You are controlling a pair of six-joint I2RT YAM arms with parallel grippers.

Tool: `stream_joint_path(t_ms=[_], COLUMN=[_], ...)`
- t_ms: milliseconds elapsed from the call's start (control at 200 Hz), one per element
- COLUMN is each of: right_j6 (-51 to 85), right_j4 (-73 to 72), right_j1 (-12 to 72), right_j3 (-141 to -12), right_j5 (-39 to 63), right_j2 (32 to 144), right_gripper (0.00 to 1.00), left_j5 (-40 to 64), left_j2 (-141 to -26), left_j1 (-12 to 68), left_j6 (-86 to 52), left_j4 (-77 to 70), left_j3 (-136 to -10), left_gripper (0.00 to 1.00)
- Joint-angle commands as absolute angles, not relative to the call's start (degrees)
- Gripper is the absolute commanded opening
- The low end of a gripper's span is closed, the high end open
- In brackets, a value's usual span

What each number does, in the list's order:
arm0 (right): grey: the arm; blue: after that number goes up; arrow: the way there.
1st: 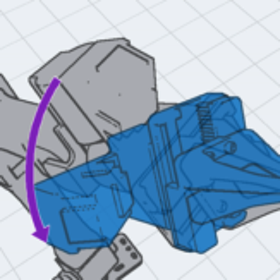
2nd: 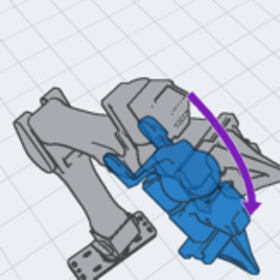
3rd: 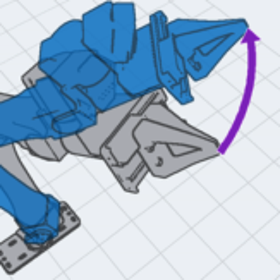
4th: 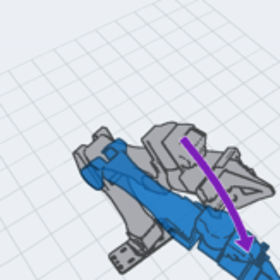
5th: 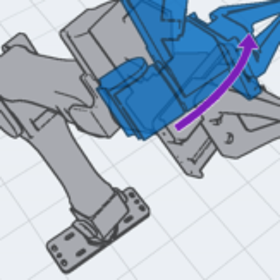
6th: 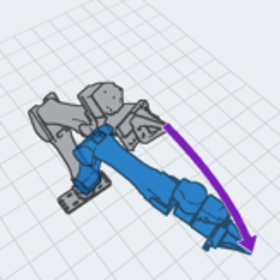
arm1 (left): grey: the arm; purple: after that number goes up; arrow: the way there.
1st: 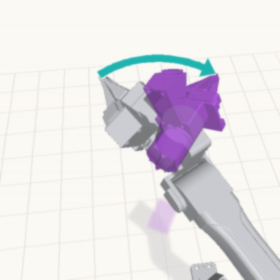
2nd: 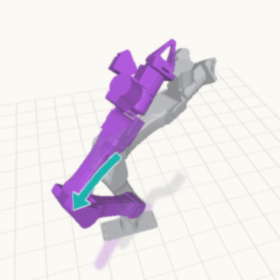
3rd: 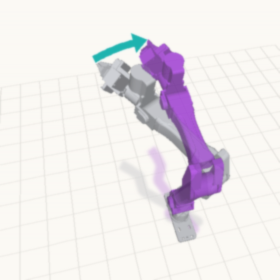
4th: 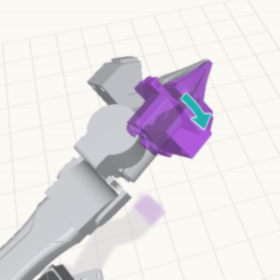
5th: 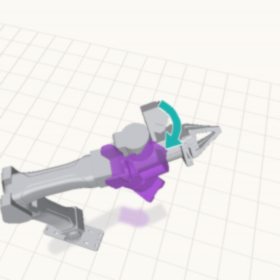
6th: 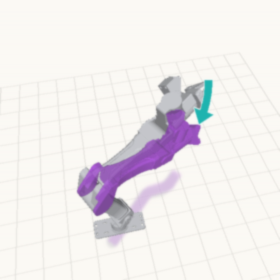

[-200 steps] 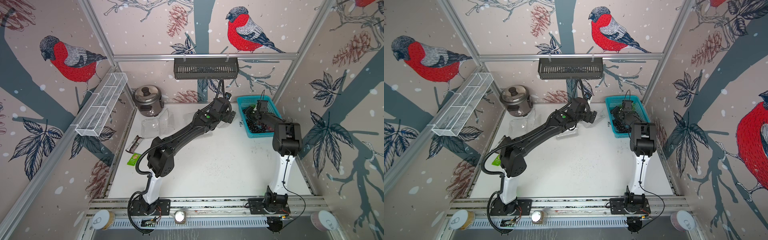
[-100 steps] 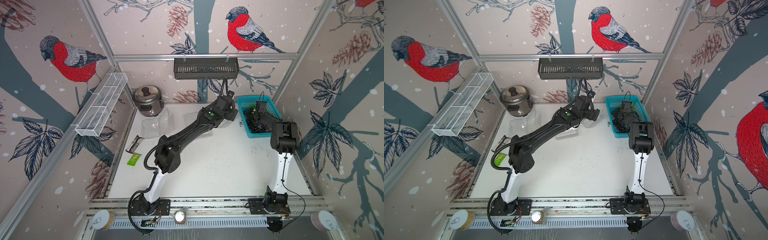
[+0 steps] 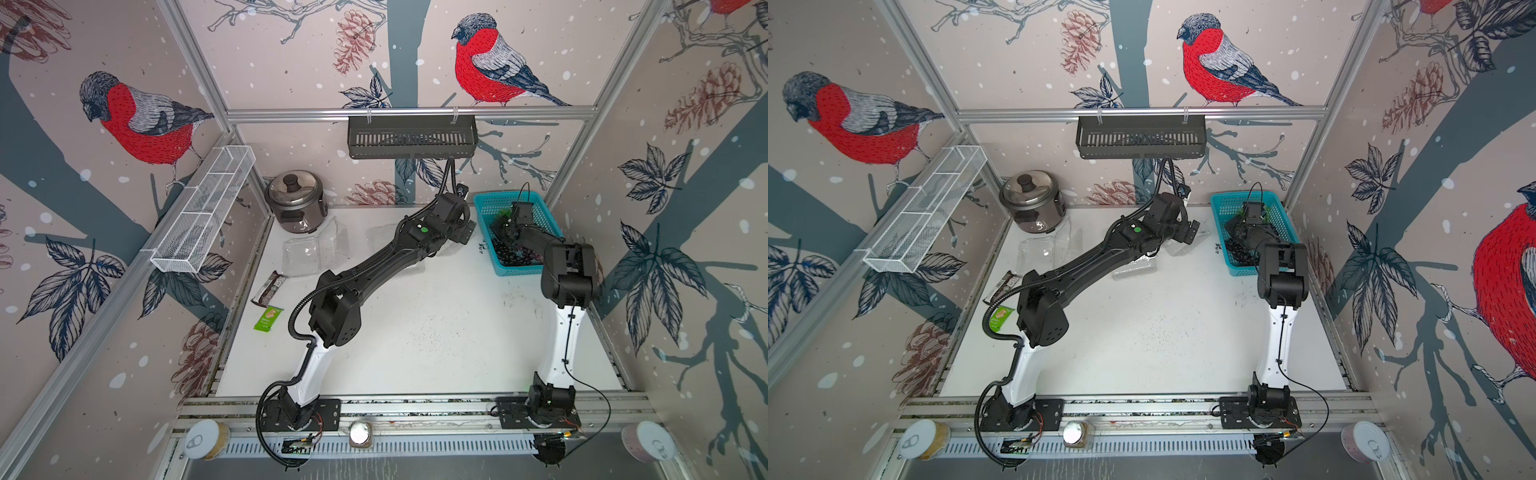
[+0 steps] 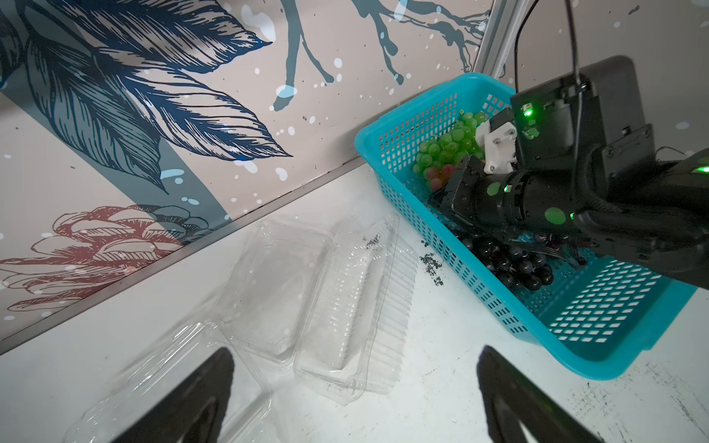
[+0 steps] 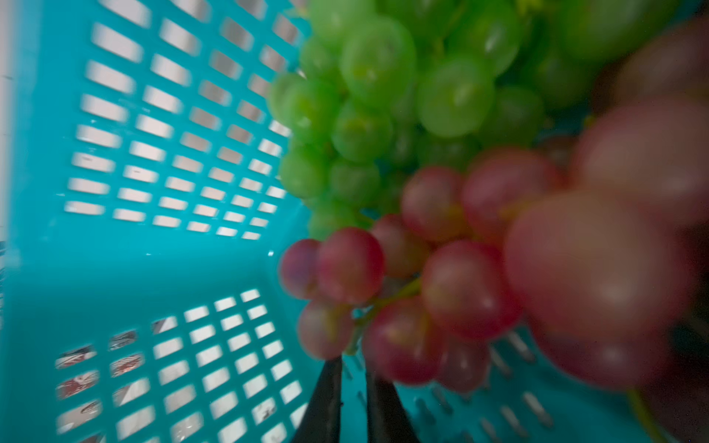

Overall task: Pack grapes into containers
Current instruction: Pick up the grape from the basket.

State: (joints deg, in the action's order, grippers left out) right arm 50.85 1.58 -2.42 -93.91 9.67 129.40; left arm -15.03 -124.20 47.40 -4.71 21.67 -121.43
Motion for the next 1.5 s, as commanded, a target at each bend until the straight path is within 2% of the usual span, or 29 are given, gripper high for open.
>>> stream_joint_path(t_ms=[0,225,265,345,475,680,1061,1491], right_j6=[48.2,45.4,45.8,47.0,49.3,53.5,63.2,69.6], right_j4=[1.4,3.1,3.0,1.8,0.8,-0.4,-6.1,-7.4], right_j1=[-3.0,-4.2,-4.5,-4.2,-2.6,-1.5,-3.1,-3.6], right_j3=[-92.8,-91.9,-91.7,-91.2,-92.0,-93.8,-92.9,-93.4], right_j5=[7.4,7.3,8.0,10.5,13.5,14.1,14.8,13.0], right_j2=[126.5,123.7,124.0,124.5,126.5,129.7,131.8,133.8], right_gripper=[0.13,0.11,0.15,0.32,0.40,0.49,0.49,0.34], left_j5=[-15.1,-14.8,-14.8,-14.8,-15.2,-17.0,-17.7,-18.1], left_j2=[-124.1,-124.5,-124.5,-124.5,-124.6,-124.3,-124.0,-124.2], left_j1=[47.5,47.5,47.5,47.5,47.4,47.4,47.4,47.4], left_j6=[-5.5,-6.2,-6.3,-6.4,-6.4,-7.2,-7.1,-6.9], left_j4=[21.6,21.6,21.6,21.6,21.9,22.3,21.7,21.4], left_j3=[-121.5,-121.5,-121.5,-121.4,-121.3,-120.9,-119.9,-119.6], left_gripper=[0.97,0.97,0.97,0.97,0.97,0.97,0.97,0.97])
